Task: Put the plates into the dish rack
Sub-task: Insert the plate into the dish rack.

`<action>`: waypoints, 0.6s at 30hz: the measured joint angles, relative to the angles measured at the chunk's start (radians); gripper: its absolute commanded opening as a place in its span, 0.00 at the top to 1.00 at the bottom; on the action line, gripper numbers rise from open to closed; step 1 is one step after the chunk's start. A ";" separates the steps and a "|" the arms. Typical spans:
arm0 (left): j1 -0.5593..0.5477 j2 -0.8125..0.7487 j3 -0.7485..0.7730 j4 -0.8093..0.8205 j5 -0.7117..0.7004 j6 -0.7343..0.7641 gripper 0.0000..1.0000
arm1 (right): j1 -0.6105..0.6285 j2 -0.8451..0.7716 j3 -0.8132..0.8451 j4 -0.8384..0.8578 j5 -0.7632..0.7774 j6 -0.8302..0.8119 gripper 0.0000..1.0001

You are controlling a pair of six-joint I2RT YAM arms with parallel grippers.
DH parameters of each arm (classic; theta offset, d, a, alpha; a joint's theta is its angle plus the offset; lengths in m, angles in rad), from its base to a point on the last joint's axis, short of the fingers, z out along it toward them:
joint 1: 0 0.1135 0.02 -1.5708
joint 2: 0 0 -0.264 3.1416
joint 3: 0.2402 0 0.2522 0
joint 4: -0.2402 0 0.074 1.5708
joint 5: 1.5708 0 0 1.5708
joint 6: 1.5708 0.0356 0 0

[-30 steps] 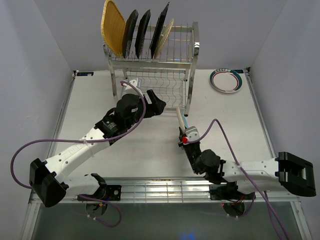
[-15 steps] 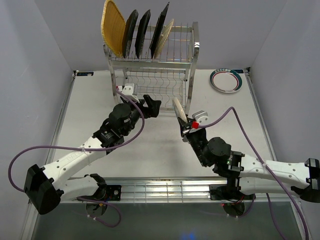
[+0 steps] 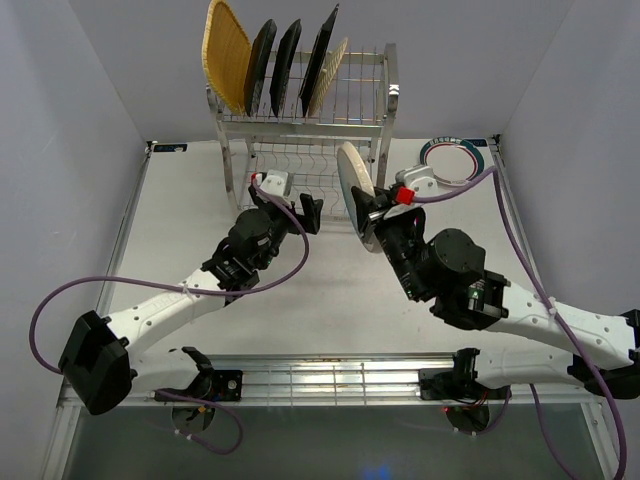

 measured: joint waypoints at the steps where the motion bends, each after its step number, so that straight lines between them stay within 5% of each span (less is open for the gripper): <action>1: 0.000 -0.009 -0.016 0.021 0.009 0.013 0.06 | -0.008 0.018 0.035 -0.017 -0.005 0.001 0.92; 10: 0.000 -0.079 -0.088 0.124 0.080 0.085 0.06 | -0.114 0.253 0.449 -0.150 -0.060 0.011 0.92; 18: 0.000 -0.105 -0.104 0.157 0.119 0.097 0.06 | -0.261 0.351 0.636 -0.201 -0.124 0.089 0.92</action>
